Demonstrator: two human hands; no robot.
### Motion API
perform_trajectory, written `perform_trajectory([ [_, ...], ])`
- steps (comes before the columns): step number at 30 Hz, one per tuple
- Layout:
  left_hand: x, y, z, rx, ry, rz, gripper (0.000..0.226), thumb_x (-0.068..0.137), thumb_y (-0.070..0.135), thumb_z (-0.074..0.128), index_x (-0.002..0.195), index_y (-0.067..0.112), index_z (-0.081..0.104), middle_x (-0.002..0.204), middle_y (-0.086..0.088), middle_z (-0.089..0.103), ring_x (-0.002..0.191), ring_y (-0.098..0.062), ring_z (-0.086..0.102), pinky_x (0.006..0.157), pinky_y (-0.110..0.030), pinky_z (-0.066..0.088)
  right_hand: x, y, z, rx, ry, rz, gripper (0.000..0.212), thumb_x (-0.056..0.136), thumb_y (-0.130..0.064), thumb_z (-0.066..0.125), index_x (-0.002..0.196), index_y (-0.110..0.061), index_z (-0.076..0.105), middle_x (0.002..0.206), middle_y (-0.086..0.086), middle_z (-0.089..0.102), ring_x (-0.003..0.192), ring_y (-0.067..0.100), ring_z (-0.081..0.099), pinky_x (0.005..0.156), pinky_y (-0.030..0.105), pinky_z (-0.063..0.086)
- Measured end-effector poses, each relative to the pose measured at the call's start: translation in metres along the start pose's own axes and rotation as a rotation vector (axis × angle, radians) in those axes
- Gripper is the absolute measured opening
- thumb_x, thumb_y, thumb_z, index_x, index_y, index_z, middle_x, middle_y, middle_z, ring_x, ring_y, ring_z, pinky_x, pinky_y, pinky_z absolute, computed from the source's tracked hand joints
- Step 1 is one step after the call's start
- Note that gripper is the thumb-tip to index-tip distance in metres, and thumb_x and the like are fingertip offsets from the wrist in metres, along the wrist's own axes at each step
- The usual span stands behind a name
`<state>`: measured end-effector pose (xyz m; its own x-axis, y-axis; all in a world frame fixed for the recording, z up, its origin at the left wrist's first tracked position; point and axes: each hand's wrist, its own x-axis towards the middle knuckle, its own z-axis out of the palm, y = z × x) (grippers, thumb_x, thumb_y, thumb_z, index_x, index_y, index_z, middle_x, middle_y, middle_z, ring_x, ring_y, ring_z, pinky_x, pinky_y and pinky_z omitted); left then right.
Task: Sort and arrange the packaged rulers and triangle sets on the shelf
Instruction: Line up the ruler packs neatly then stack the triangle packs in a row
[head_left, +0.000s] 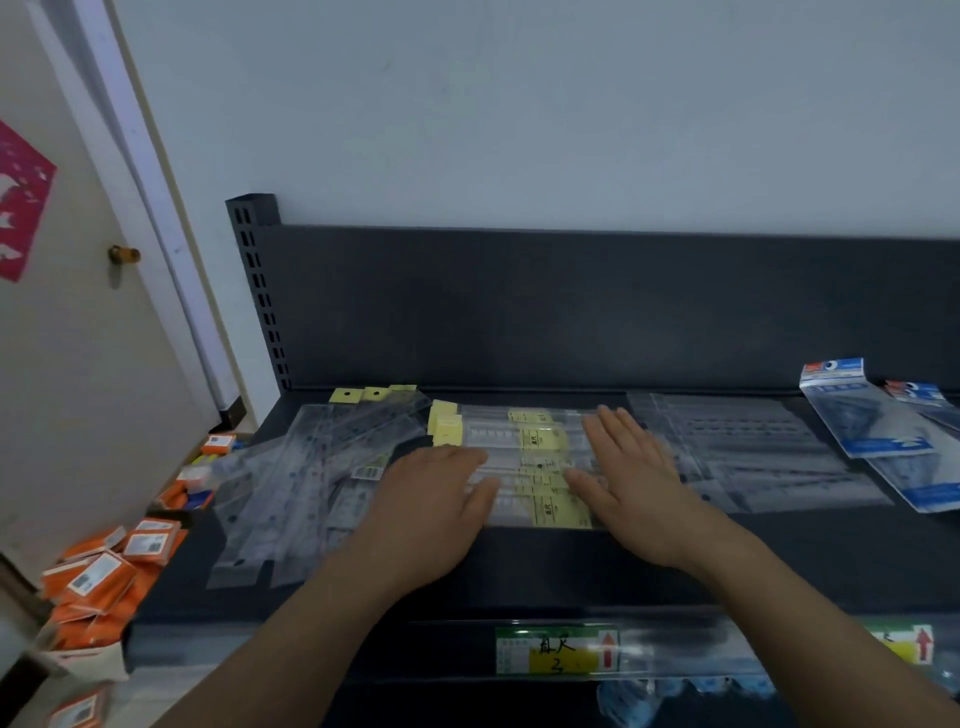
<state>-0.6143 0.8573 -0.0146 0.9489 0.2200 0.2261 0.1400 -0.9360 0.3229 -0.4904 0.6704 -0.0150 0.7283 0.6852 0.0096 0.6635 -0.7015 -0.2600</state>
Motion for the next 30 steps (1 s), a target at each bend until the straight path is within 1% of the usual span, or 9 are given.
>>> perform_trajectory([
  [4, -0.007, -0.048, -0.029, 0.200, 0.134, -0.217, 0.042, 0.094, 0.046, 0.045, 0.131, 0.026, 0.052, 0.128, -0.001, 0.058, 0.115, -0.023, 0.051, 0.094, -0.035, 0.040, 0.016, -0.041, 0.006, 0.101, -0.047, -0.083, 0.066, 0.101, -0.047, 0.025, 0.153, -0.018, -0.002, 0.160, 0.000, -0.015, 0.145, 0.013, -0.018, 0.119, 0.031, -0.009],
  [7, -0.011, -0.083, -0.045, 0.351, 0.020, -0.468, 0.061, 0.090, 0.055, 0.049, 0.137, 0.017, 0.041, 0.135, -0.010, 0.048, 0.123, -0.031, 0.043, 0.099, -0.039, 0.038, 0.035, -0.074, 0.018, 0.110, -0.091, -0.154, 0.062, 0.102, -0.044, 0.027, 0.154, -0.017, 0.006, 0.161, 0.002, -0.010, 0.147, 0.015, -0.015, 0.118, 0.032, -0.007],
  [10, -0.014, -0.107, -0.051, 0.293, -0.044, -0.598, 0.070, 0.082, 0.064, 0.054, 0.127, 0.011, 0.047, 0.128, -0.014, 0.049, 0.120, -0.034, 0.045, 0.094, -0.040, 0.041, 0.055, -0.106, 0.027, 0.115, -0.094, -0.232, 0.058, 0.103, -0.042, 0.028, 0.153, -0.016, 0.015, 0.162, 0.004, -0.003, 0.148, 0.017, -0.009, 0.120, 0.033, -0.003],
  [14, -0.018, -0.116, -0.054, 0.072, 0.030, -0.612, 0.038, 0.079, 0.050, 0.066, 0.090, 0.015, 0.057, 0.088, -0.002, 0.053, 0.095, -0.027, 0.058, 0.073, -0.031, 0.043, 0.070, -0.143, 0.030, 0.203, -0.074, -0.323, 0.051, 0.103, -0.034, 0.034, 0.149, -0.013, 0.028, 0.161, 0.002, 0.011, 0.148, 0.016, 0.003, 0.117, 0.028, 0.006],
  [17, -0.020, -0.122, -0.055, -0.028, 0.075, -0.629, 0.035, 0.078, 0.045, 0.070, 0.082, 0.012, 0.060, 0.076, -0.002, 0.056, 0.077, -0.020, 0.057, 0.063, -0.029, 0.041, 0.075, -0.160, 0.031, 0.280, -0.036, -0.347, 0.039, 0.102, -0.022, 0.042, 0.137, -0.006, 0.047, 0.149, 0.009, 0.038, 0.137, 0.019, 0.031, 0.104, 0.018, 0.023],
  [20, -0.023, -0.129, -0.057, -0.188, 0.119, -0.650, 0.022, 0.082, 0.034, 0.069, 0.079, 0.015, 0.059, 0.070, 0.003, 0.054, 0.064, -0.007, 0.049, 0.050, -0.023, 0.034, 0.080, -0.169, 0.035, 0.304, 0.006, -0.322, 0.038, 0.100, -0.021, 0.046, 0.136, -0.012, 0.050, 0.142, 0.004, 0.047, 0.129, 0.018, 0.042, 0.100, 0.021, 0.031],
  [22, -0.025, -0.134, -0.058, -0.312, 0.179, -0.665, 0.019, 0.084, 0.026, 0.066, 0.071, 0.019, 0.055, 0.068, 0.003, 0.054, 0.061, -0.007, 0.051, 0.047, -0.022, 0.032, 0.084, -0.171, 0.039, 0.362, 0.009, -0.273, 0.038, 0.098, -0.023, 0.049, 0.135, -0.015, 0.052, 0.139, 0.001, 0.051, 0.125, 0.017, 0.047, 0.100, 0.026, 0.037],
  [26, -0.028, -0.139, -0.057, -0.444, 0.308, -0.661, 0.012, 0.084, 0.024, 0.065, 0.075, 0.019, 0.060, 0.072, 0.003, 0.059, 0.067, -0.010, 0.056, 0.051, -0.023, 0.036, 0.089, -0.174, 0.046, 0.497, 0.025, -0.226, 0.035, 0.093, -0.025, 0.059, 0.127, -0.015, 0.059, 0.123, 0.000, 0.062, 0.102, 0.011, 0.056, 0.088, 0.026, 0.047],
  [30, -0.028, -0.132, -0.064, -0.574, 0.361, -0.630, 0.010, 0.084, 0.025, 0.068, 0.087, 0.019, 0.061, 0.084, 0.004, 0.061, 0.075, -0.006, 0.056, 0.056, -0.022, 0.039, 0.093, -0.182, 0.047, 0.677, -0.020, -0.180, 0.034, 0.089, -0.032, 0.065, 0.120, -0.016, 0.061, 0.110, -0.003, 0.064, 0.094, 0.007, 0.060, 0.077, 0.020, 0.049],
])
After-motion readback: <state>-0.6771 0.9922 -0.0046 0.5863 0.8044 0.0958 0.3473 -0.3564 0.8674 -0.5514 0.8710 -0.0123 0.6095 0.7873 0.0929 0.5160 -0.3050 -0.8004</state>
